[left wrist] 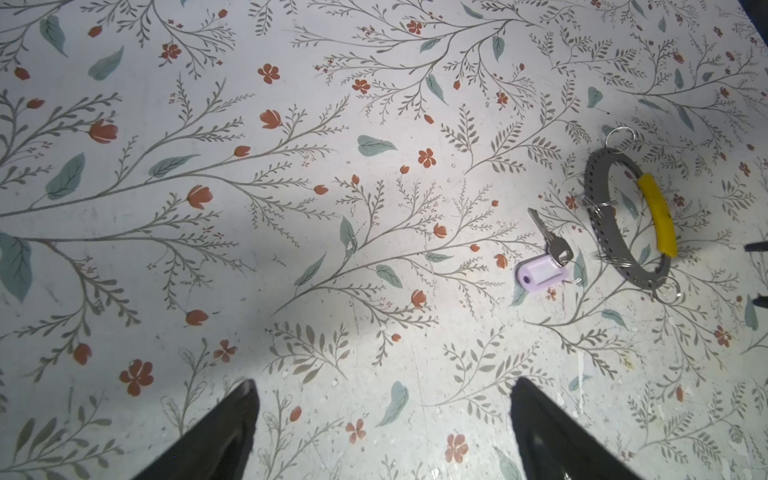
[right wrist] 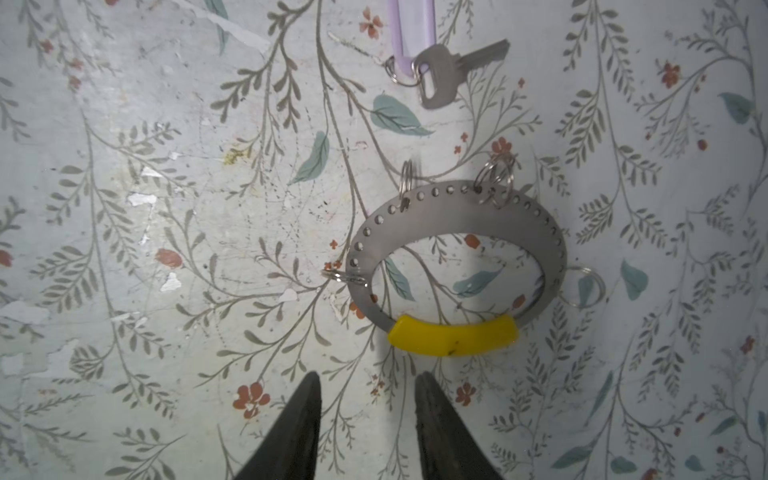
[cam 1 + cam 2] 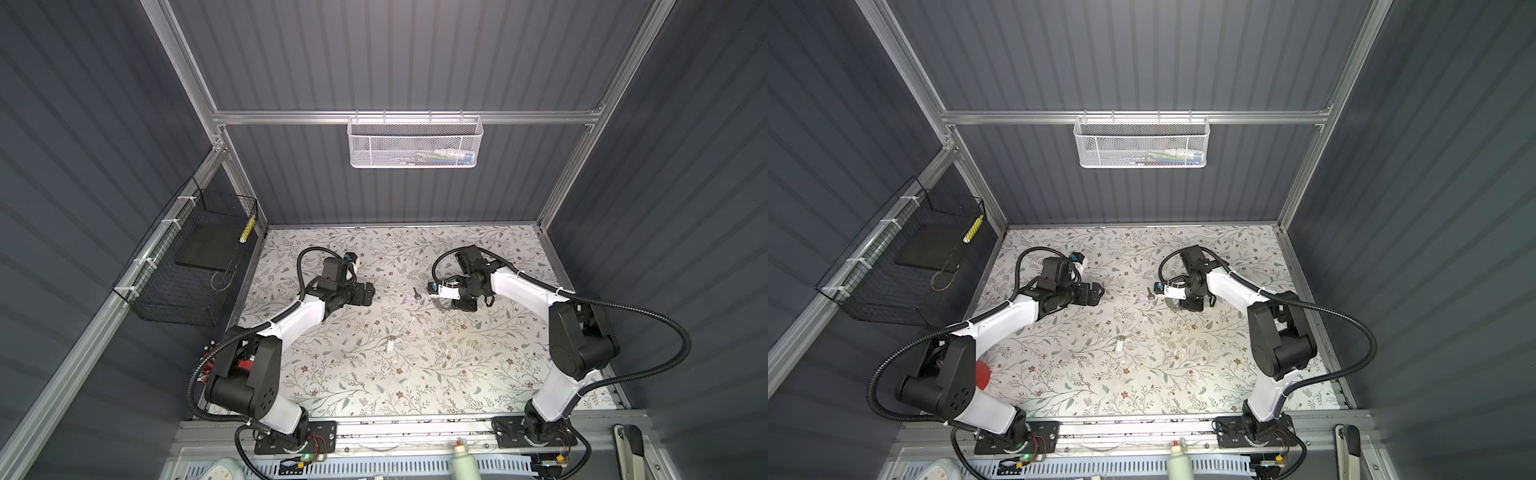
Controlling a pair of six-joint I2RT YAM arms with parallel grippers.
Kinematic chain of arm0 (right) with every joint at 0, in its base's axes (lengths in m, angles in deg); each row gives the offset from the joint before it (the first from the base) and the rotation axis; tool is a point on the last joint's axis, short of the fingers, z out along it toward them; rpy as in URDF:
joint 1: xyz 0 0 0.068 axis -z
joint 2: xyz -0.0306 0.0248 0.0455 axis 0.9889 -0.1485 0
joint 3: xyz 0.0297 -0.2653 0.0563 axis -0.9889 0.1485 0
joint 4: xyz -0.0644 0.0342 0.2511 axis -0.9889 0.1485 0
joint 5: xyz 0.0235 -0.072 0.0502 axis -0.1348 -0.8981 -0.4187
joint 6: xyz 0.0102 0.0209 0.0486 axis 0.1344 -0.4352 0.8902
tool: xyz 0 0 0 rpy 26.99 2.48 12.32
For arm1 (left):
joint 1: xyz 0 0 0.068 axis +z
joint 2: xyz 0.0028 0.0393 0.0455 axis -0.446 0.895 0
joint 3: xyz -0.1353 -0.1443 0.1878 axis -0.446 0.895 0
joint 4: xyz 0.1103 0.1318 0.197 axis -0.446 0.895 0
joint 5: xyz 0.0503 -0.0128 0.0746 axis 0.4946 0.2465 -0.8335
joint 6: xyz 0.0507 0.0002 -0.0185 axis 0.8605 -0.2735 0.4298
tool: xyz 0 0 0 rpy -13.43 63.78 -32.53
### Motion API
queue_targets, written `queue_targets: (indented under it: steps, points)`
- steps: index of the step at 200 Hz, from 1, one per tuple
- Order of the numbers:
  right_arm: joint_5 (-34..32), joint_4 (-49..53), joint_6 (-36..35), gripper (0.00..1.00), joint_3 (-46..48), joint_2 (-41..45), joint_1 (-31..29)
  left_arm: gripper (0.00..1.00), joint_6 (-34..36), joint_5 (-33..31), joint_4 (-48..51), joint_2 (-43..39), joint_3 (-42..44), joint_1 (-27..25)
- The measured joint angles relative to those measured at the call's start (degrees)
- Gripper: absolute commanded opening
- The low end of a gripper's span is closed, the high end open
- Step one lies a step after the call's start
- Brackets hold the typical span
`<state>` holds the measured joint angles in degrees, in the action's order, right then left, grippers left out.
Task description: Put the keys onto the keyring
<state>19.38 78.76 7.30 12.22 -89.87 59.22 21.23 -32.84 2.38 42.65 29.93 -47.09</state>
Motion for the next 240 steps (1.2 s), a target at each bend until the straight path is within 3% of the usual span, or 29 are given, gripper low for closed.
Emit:
queue_targets:
  steps: [92,240]
  points:
    - [4.48,-2.43,-8.55,0.39,-1.73,-5.57,0.09,0.95,1.11,0.00,0.02,0.00,-0.07,-0.07]
    - [4.96,-3.93,-12.07,0.39,-1.64,-6.73,-0.74,0.95,1.95,0.00,0.02,0.42,-0.07,-0.11]
